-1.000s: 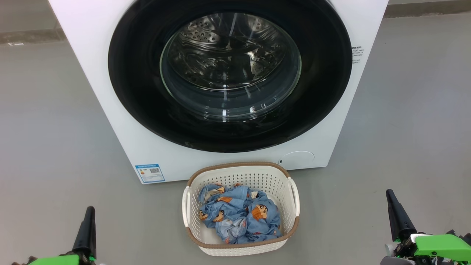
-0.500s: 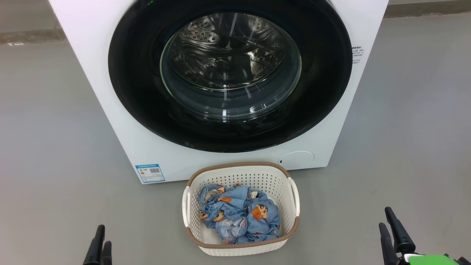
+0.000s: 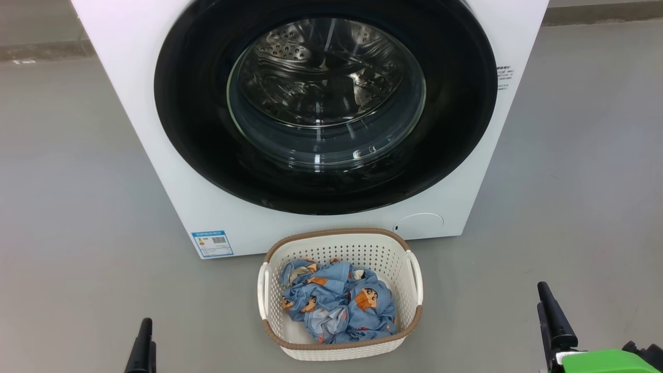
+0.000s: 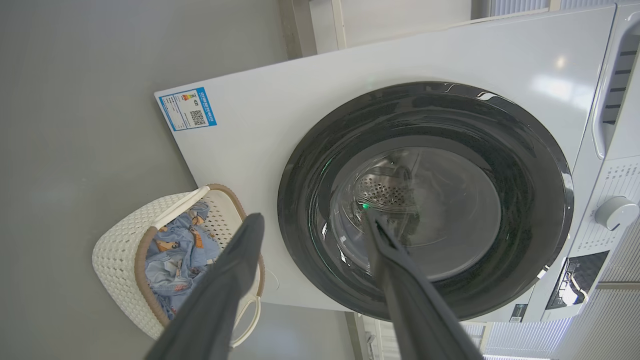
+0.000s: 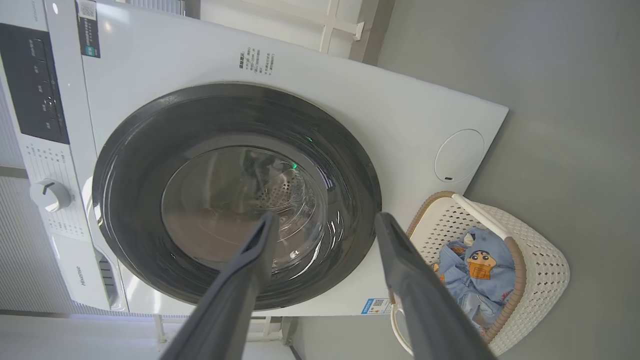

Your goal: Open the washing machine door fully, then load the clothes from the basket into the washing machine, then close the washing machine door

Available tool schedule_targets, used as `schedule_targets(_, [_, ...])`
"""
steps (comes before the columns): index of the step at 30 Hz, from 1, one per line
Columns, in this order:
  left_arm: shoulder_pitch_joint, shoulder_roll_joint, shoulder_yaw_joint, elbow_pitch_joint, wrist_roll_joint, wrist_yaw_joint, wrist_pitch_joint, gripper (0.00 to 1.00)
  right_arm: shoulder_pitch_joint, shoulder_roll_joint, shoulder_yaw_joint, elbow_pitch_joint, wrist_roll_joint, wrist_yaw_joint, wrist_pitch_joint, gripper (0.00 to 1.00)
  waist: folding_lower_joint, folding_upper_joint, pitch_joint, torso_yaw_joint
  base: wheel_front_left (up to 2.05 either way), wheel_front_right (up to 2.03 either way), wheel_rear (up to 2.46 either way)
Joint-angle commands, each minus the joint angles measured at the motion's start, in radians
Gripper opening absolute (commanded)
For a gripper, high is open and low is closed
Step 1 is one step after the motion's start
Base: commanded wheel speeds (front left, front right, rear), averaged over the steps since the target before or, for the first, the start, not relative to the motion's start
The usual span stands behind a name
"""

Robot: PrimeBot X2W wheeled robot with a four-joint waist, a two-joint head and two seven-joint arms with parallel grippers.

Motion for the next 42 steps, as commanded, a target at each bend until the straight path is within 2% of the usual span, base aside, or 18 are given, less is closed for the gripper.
schedule_targets(1, [-0.039, 0.018, 0.006, -0.015, 0.027, -0.001, -0.009, 1.0, -0.016, -0.009, 0.007, -0.034, -0.039, 0.0, -0.012, 1.0, -0.0001, 0.0, -0.001, 0.0, 0.0, 0.0, 0.0])
schedule_targets(14, [-0.05, 0.022, 0.005, 0.002, 0.213, -0.001, -0.045, 1.0, -0.021, -0.024, 0.036, -0.069, -0.261, 0.0, -0.048, 1.0, -0.0001, 0.0, -0.001, 0.002, 0.0, 0.0, 0.0])
schedule_targets(27, [-0.054, 0.021, 0.016, 0.003, 0.483, -0.002, -0.09, 1.0, -0.026, -0.048, 0.082, -0.096, -0.511, -0.001, -0.091, 1.0, -0.0001, 0.0, -0.006, 0.005, 0.0, 0.0, 0.0])
schedule_targets(42, [-0.057, 0.021, 0.025, 0.035, 0.656, -0.003, -0.134, 1.0, -0.033, -0.067, 0.118, -0.092, -0.712, -0.001, -0.135, 1.0, -0.0002, 0.0, -0.011, 0.003, 0.0, 0.0, 0.0])
